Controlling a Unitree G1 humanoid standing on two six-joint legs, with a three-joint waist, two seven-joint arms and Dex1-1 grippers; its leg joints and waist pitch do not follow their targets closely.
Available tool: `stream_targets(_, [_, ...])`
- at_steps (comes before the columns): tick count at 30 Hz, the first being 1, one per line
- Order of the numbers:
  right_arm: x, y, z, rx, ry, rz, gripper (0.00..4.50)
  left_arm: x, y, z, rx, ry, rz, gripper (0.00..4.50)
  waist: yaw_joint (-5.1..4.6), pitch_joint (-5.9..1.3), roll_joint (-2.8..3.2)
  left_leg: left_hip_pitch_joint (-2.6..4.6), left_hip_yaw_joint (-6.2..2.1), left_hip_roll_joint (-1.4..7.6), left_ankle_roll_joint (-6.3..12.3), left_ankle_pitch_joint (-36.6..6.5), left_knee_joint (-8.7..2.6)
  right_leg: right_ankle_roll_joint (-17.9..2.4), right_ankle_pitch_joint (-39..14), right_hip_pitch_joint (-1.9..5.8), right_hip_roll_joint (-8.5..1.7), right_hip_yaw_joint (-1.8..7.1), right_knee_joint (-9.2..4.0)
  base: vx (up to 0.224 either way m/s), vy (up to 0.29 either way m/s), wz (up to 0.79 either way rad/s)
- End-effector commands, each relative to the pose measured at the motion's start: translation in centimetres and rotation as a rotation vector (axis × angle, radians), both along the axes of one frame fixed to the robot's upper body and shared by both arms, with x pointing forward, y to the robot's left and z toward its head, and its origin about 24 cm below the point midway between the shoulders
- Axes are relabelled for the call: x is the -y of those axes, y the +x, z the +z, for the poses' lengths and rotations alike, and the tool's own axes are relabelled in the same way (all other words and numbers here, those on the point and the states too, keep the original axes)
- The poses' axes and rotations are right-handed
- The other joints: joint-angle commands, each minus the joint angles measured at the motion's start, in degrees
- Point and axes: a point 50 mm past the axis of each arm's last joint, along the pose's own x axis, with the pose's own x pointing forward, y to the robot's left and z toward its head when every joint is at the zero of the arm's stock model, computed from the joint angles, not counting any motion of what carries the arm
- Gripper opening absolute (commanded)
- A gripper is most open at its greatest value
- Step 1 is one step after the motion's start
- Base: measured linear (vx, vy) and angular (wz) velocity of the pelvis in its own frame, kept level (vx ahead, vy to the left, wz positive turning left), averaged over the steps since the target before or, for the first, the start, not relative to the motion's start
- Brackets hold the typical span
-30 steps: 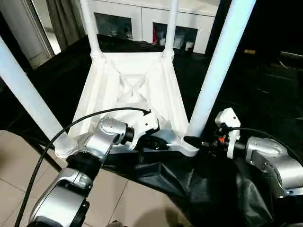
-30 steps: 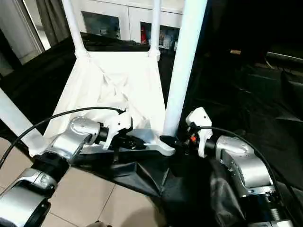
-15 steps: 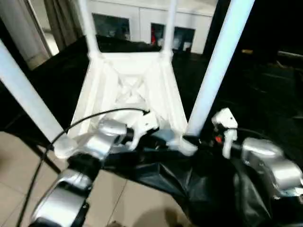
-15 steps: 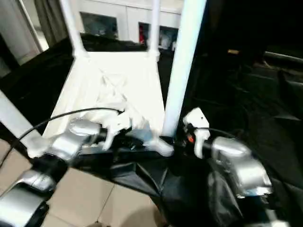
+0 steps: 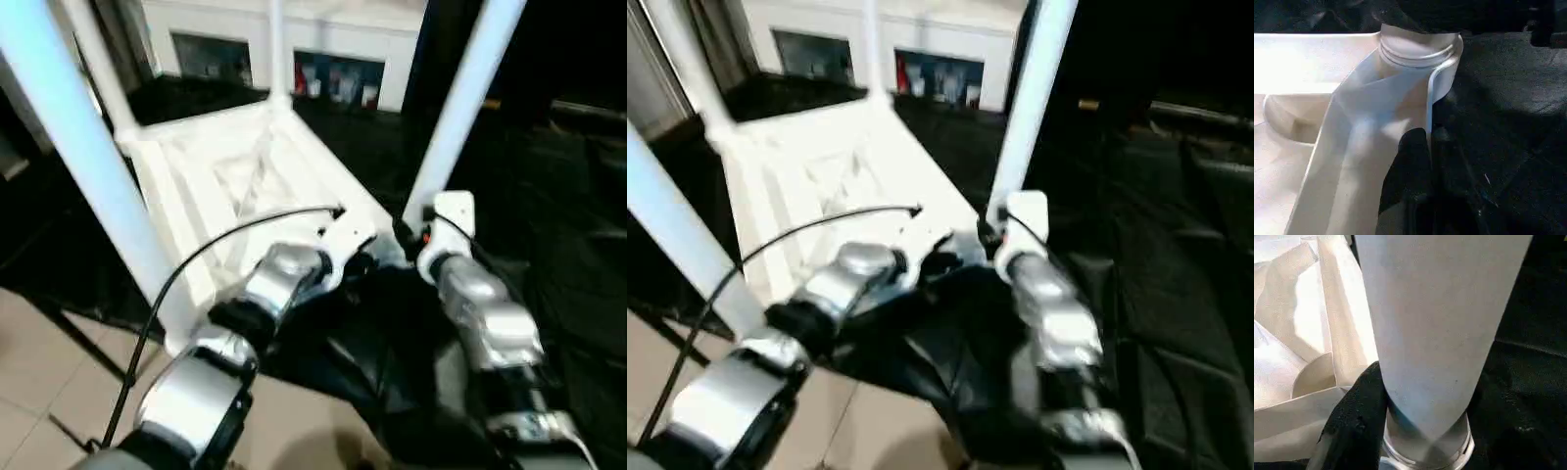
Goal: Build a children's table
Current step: Rotate leg to tighten
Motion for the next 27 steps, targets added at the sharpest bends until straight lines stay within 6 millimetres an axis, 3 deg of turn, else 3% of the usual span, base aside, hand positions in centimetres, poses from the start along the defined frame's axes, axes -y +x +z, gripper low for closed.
stream_targets(1, [-2.1, -1.2, -2.6, -0.103, 0.031, 0.099, 1.95, -0.3, 1.0, 1.7, 0.091, -0.036, 0.047, 0.00, 0.40, -3.88, -1.00, -0.32, -0.07, 1.13, 5.21, -5.77, -3.49, -10.94, -12.60, 3.60, -3.10, 2.61, -3.61, 0.000, 0.000, 0.00])
stream_targets(2, [-2.1, -1.2, -2.5, -0.096, 0.035, 0.098, 2.50, -0.3, 1.0, 1.7, 0.092, -0.036, 0.042, 0.00, 0.40, -3.79, -0.94, -0.26, -0.05, 1.17, 5.37, -6.21, -3.52, -10.93, -13.12, 3.53, -3.09, 2.61, -3.68, 0.000, 0.000, 0.00])
stream_targets(7, [-1.7, -0.9, -1.8, -0.050, 0.060, 0.088, 2.97, -0.1, 0.9, 1.7, 0.095, -0.050, 0.007, 0.00, 0.00, -3.43, -0.86, -0.30, -0.17, 1.13, 4.70, -9.15, -3.82, -9.41, -18.23, 3.41, -3.04, 2.50, -4.36, 0.000, 0.000, 0.00])
stream_targets(11, [-1.0, -0.8, -0.8, -0.003, 0.074, 0.124, 3.27, 0.0, 0.7, 1.8, 0.103, -0.063, -0.034, 0.00, -0.27, -3.40, -0.94, -0.25, -0.18, 1.19, 4.75, -9.82, -3.84, -9.47, -18.64, 3.44, -3.06, 2.53, -4.43, 0.000, 0.000, 0.00])
stream_targets(16, [0.4, -2.8, 0.5, 0.037, 0.066, 0.374, 3.27, -0.9, 0.6, 1.7, 0.112, -0.081, -0.079, 0.00, 0.33, -3.63, -1.08, -0.46, -0.11, 1.36, 7.02, -7.46, -3.56, -9.72, -14.54, 3.77, -3.04, 2.65, -3.97, 0.000, 0.000, 0.00])
stream_targets(17, [1.6, -4.0, 0.7, 0.034, 0.045, 0.454, 3.27, -1.4, 0.6, 1.6, 0.115, -0.080, -0.090, 0.00, 0.36, -3.76, -1.41, -0.62, -0.18, 1.32, 7.39, -6.98, -3.51, -9.61, -14.24, 4.03, -3.05, 2.54, -3.88, 0.000, 0.000, 0.00])
stream_targets(18, [1.7, -4.1, 0.7, 0.034, 0.044, 0.460, 3.27, -1.5, 0.6, 1.6, 0.116, -0.079, -0.091, 0.00, 0.71, -3.86, -1.26, -0.42, -0.22, 1.46, 7.65, -6.60, -3.43, -9.54, -13.49, 4.01, -3.09, 2.60, -3.80, 0.000, 0.000, 0.00])
stream_targets(19, [3.3, -5.4, 1.0, 0.020, 0.024, 0.528, 3.27, -2.1, 0.5, 1.6, 0.127, -0.077, -0.121, 0.00, 0.63, -3.79, -1.27, -0.60, -0.20, 1.51, 8.38, -6.13, -3.37, -10.10, -12.06, 3.87, -3.07, 2.67, -3.64, 0.000, 0.000, 0.00])
stream_targets(21, [4.2, -6.1, 1.1, 0.012, 0.016, 0.556, 3.27, -2.3, 0.4, 1.6, 0.133, -0.081, -0.155, 0.00, 1.09, -3.79, -1.57, -0.50, -0.12, 1.59, 9.25, -5.63, -3.24, -10.67, -11.24, 3.77, -3.12, 2.69, -3.53, 0.000, 0.000, 0.00])
stream_targets(23, [5.8, -7.1, 1.5, 0.000, 0.003, 0.599, 3.27, -2.4, -0.4, 1.7, 0.120, -0.107, -0.281, 0.00, 1.22, -3.66, -1.95, -0.67, -0.04, 1.50, 9.42, -6.14, -3.24, -10.56, -13.69, 3.77, -3.24, 2.61, -3.80, 0.000, 0.000, 0.00])
stream_targets(25, [7.5, -8.1, 1.8, -0.023, 0.002, 0.631, 3.27, -2.5, -1.7, 1.6, 0.073, -0.122, -0.457, 0.00, 1.51, -3.54, -1.76, -0.55, -0.02, 1.67, 9.18, -7.16, -3.36, -10.41, -16.64, 3.60, -3.46, 2.68, -4.02, 0.000, 0.000, 0.00])
stream_targets(27, [8.1, -8.4, 1.8, -0.035, 0.005, 0.638, 3.27, -2.5, -2.1, 1.6, 0.058, -0.128, -0.495, 0.00, 2.04, -3.52, -1.67, -0.27, 0.05, 1.87, 8.70, -7.81, -3.42, -10.22, -18.56, 3.30, -3.52, 2.74, -4.17, 0.000, 0.000, 0.00])
